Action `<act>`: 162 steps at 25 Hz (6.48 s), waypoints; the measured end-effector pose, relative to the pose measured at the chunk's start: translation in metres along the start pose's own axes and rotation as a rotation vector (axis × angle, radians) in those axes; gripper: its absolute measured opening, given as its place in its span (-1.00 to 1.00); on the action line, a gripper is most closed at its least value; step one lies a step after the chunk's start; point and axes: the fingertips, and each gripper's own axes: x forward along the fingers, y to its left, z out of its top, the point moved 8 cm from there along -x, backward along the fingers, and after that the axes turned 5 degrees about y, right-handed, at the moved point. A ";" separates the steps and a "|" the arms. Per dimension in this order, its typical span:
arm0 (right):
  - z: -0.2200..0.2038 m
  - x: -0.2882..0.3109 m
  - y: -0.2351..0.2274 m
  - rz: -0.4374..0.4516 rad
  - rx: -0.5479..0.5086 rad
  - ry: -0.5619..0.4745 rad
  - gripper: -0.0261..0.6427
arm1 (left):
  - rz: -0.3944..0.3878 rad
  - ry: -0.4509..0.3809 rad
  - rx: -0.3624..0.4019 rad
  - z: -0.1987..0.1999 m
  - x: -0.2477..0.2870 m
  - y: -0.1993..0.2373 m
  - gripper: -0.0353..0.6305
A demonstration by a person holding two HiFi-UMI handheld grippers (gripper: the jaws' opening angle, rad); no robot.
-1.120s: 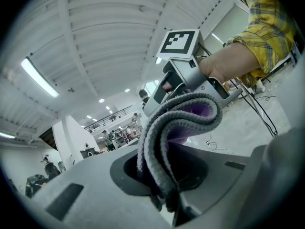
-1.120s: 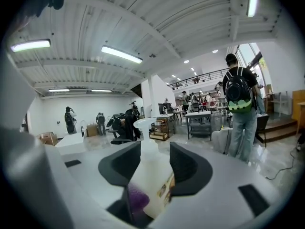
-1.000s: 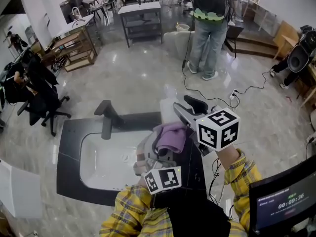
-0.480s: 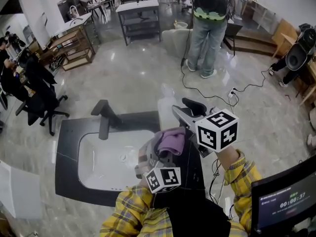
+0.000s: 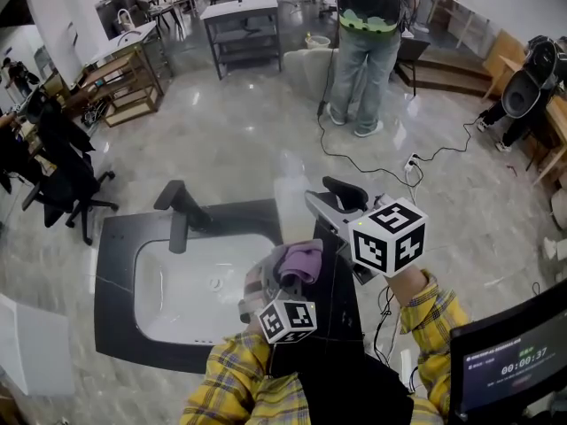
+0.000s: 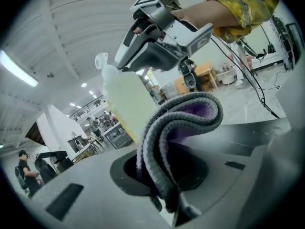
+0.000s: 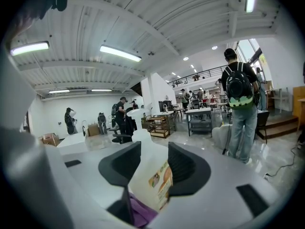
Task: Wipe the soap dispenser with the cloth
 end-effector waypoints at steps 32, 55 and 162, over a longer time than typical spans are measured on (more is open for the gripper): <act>0.030 0.000 0.011 0.234 -0.167 -0.008 -0.42 | 0.102 -0.189 -0.059 0.058 -0.055 0.048 -0.68; 0.059 0.027 0.003 0.555 -0.494 0.186 -0.42 | 0.125 -0.252 -0.078 0.090 -0.074 0.072 -0.68; 0.039 0.034 -0.002 0.314 -0.353 0.131 -0.49 | 0.093 -0.242 -0.136 0.074 -0.067 0.067 -0.68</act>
